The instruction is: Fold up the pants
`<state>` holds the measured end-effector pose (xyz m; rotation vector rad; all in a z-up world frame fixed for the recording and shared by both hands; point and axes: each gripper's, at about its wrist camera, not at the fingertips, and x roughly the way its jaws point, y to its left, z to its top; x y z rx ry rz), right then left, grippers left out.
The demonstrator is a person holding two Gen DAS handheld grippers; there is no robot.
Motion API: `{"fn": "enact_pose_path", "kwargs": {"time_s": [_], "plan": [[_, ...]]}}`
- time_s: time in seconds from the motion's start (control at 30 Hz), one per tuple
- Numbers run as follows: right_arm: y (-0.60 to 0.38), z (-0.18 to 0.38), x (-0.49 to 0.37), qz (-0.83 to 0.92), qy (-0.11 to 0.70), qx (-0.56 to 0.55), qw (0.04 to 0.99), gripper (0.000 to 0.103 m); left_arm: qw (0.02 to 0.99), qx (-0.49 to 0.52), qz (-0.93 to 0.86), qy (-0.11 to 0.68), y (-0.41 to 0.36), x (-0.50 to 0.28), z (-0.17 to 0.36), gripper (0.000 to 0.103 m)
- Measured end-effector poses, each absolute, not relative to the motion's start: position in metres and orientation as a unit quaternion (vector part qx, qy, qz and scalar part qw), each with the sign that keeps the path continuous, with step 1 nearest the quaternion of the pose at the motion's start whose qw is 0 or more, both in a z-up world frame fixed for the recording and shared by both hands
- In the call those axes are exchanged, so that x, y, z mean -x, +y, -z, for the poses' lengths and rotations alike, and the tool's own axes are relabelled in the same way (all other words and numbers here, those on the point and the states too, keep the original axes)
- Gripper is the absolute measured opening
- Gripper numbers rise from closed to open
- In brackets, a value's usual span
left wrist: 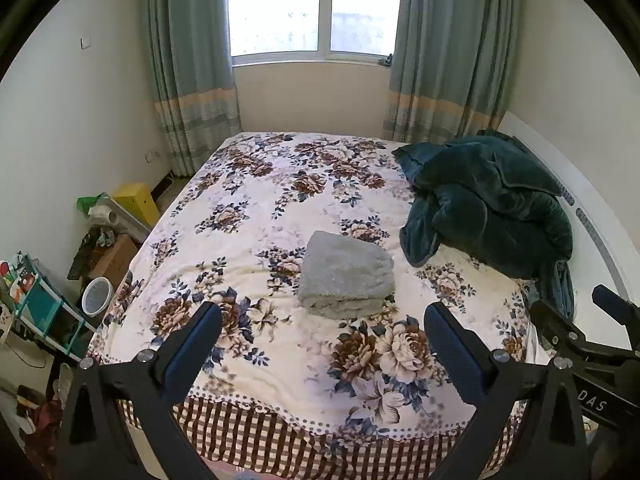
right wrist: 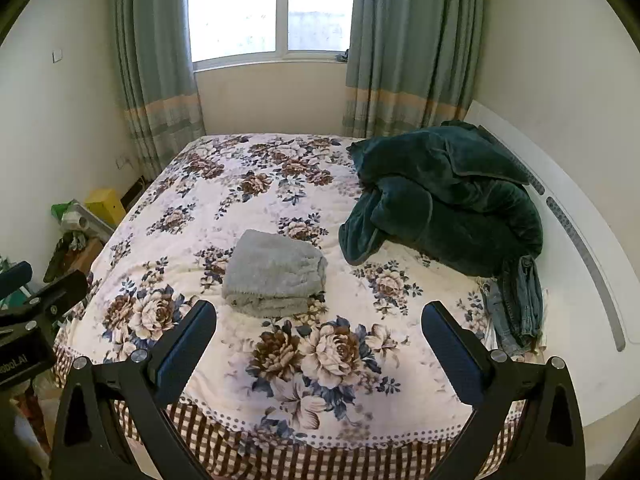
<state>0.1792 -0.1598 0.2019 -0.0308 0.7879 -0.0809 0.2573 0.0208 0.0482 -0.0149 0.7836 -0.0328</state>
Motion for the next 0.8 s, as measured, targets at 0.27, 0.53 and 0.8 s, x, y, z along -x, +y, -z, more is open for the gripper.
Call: {"fn": "enact_pose_path", "kwargs": {"time_s": [0.27, 0.53, 0.8], "plan": [[-0.161, -0.210, -0.174, 0.043, 0.380, 0.015, 0.924, 0.103, 0.926, 0.004, 0.013, 0.378, 0.022, -0.252, -0.055, 0.103], [-0.166, -0.214, -0.175, 0.040, 0.377, 0.016, 0.925, 0.103, 0.928, 0.006, 0.007, 0.374, 0.022, -0.251, -0.061, 0.103], [-0.168, -0.219, -0.169, 0.036, 0.374, 0.013, 0.926, 0.103, 0.928, 0.005, 0.005, 0.373, 0.021, -0.250, -0.063, 0.103]]}}
